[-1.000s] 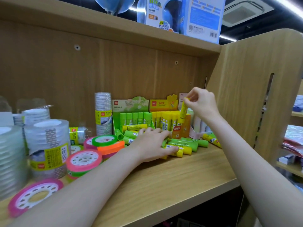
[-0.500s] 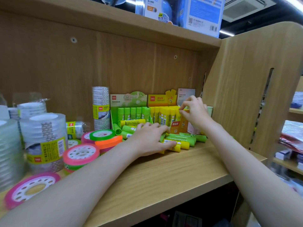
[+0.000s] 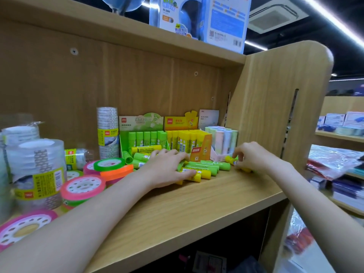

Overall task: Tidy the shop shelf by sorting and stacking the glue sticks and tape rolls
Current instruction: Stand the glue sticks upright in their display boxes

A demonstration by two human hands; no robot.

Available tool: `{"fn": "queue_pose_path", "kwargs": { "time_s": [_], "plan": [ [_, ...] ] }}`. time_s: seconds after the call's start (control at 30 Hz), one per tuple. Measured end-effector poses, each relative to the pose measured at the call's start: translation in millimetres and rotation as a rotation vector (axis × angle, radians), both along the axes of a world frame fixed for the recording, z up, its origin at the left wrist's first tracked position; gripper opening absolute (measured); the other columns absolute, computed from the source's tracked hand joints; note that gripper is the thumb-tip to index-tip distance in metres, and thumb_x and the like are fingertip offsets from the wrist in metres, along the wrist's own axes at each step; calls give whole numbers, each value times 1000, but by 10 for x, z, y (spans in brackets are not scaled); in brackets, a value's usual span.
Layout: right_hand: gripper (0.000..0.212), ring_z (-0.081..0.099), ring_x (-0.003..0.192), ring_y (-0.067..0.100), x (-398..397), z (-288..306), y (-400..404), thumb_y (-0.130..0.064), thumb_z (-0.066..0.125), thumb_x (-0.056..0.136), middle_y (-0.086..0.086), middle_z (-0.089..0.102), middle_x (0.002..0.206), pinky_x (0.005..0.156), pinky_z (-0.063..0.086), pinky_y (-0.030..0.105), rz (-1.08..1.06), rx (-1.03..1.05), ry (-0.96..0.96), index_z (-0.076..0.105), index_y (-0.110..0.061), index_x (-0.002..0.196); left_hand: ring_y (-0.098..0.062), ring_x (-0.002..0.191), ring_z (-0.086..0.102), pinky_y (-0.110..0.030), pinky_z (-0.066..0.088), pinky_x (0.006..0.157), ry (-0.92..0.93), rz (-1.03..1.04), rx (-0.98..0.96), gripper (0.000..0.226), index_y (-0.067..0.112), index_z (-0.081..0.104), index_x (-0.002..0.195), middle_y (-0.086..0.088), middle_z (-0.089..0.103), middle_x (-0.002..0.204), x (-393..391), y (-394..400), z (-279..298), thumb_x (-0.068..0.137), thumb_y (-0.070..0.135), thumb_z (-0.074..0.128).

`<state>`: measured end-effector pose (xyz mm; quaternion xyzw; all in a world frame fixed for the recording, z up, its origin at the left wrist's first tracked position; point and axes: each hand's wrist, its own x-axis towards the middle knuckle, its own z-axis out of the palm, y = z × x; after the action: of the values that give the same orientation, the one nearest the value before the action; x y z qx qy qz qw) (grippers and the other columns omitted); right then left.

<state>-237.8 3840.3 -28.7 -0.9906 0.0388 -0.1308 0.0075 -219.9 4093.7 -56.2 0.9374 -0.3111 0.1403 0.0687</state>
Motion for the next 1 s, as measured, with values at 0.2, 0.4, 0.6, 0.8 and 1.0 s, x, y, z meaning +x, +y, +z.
{"fn": "queue_pose_path", "kwargs": {
  "time_s": [0.2, 0.4, 0.6, 0.8, 1.0],
  "plan": [
    [35, 56, 96, 27, -22, -116, -26, -24, 66, 79, 8, 59, 105, 75, 47, 33, -32, 26, -45, 56, -18, 112, -22, 125, 38, -42, 23, 109, 6, -5, 0, 55, 32, 40, 133, 2, 47, 133, -2, -1, 3, 87, 64, 37],
    [7, 54, 69, 16, -44, 121, 189, -13, 63, 82, 5, 62, 82, 62, 43, 27, 199, 810, -554, 59, -16, 88, -23, 125, 38, -42, 22, 109, -5, -3, 4, 57, 31, 39, 133, 1, 47, 134, 15, -3, -9, 87, 65, 36],
    [11, 54, 66, 8, 345, 271, 566, -13, 71, 79, -2, 60, 74, 62, 45, 16, 353, 975, -656, 63, -13, 86, -23, 124, 38, -41, 23, 107, -12, -5, -2, 57, 31, 40, 133, 0, 48, 131, 8, -6, -14, 87, 64, 37],
    [26, 47, 66, 17, 637, 212, 768, -19, 76, 75, 1, 54, 71, 58, 32, 20, 334, 544, -690, 52, -12, 85, -24, 126, 37, -42, 21, 108, -29, -4, 0, 57, 31, 39, 134, -1, 47, 134, 13, -2, -14, 88, 64, 37],
    [15, 41, 101, 22, 698, 51, 734, -29, 66, 84, 9, 56, 101, 88, 36, 35, 280, 327, -524, 63, -14, 84, -24, 124, 38, -42, 23, 107, -21, 6, 1, 56, 30, 41, 132, -2, 48, 130, 17, 3, -8, 88, 63, 38]
  ]
}}
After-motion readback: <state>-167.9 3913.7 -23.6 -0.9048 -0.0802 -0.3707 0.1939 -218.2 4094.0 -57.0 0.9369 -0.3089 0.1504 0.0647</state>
